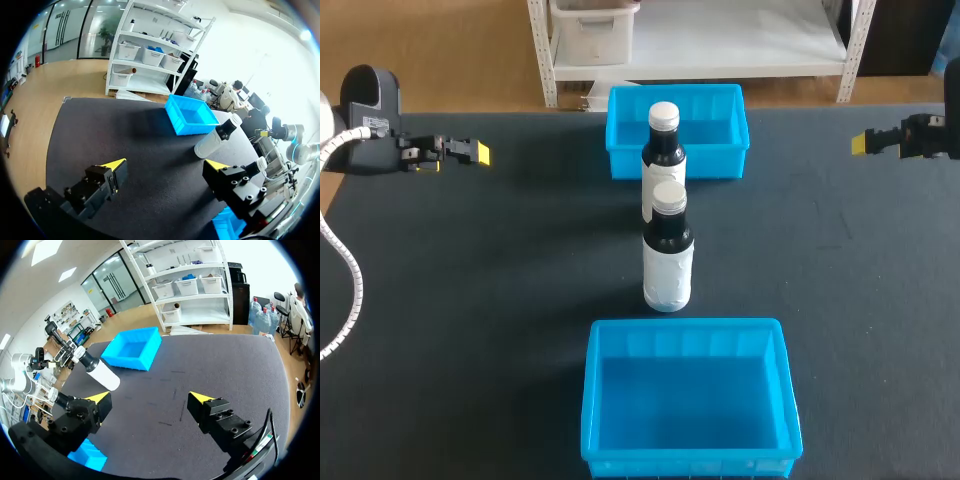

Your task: Pick up the bottle, and place it in the far bin if it is heavy, or in the near bin if it is light.

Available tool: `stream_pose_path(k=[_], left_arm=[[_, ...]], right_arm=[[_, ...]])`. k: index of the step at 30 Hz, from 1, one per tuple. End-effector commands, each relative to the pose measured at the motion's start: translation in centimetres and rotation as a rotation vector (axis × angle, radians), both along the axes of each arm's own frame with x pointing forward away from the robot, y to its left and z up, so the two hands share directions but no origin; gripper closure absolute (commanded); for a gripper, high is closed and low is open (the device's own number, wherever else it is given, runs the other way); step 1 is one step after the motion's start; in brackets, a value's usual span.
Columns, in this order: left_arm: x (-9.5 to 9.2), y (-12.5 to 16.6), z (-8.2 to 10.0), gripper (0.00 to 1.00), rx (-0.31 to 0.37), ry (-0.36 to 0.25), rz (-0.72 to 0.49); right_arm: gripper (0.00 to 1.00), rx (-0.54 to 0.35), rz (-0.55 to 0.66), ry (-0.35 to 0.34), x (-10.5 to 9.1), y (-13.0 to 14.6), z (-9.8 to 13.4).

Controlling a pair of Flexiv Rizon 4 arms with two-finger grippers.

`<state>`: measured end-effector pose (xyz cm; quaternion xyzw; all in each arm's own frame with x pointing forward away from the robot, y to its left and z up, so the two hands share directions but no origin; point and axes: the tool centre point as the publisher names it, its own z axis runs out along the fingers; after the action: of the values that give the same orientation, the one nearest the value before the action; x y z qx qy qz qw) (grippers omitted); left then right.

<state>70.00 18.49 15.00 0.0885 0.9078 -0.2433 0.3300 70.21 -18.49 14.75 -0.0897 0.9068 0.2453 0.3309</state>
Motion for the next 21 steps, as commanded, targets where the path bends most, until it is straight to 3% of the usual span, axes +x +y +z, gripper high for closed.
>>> stream_pose_path(k=[1,13,17,19,21], left_arm=[[0.0,0.0,0.0,0.00,0.000,0.000,0.000],[0.0,0.0,0.0,0.00,0.000,0.000,0.000],[0.0,0.0,0.0,0.00,0.000,0.000,0.000],[0.0,0.0,0.0,0.00,0.000,0.000,0.000],[0.0,0.0,0.0,0.00,0.000,0.000,0.000]], right_arm=[[0.00,-0.003,-0.003,0.001,-0.2,0.0,0.2],[0.00,-0.003,-0.003,0.001,-0.2,0.0,0.2],[0.00,-0.047,0.381,-0.072,1.7,-1.1,1.7],[0.00,-0.094,0.662,-0.035,2.1,-1.2,2.4],[0.00,-0.089,1.019,0.038,1.5,-1.2,3.0]])
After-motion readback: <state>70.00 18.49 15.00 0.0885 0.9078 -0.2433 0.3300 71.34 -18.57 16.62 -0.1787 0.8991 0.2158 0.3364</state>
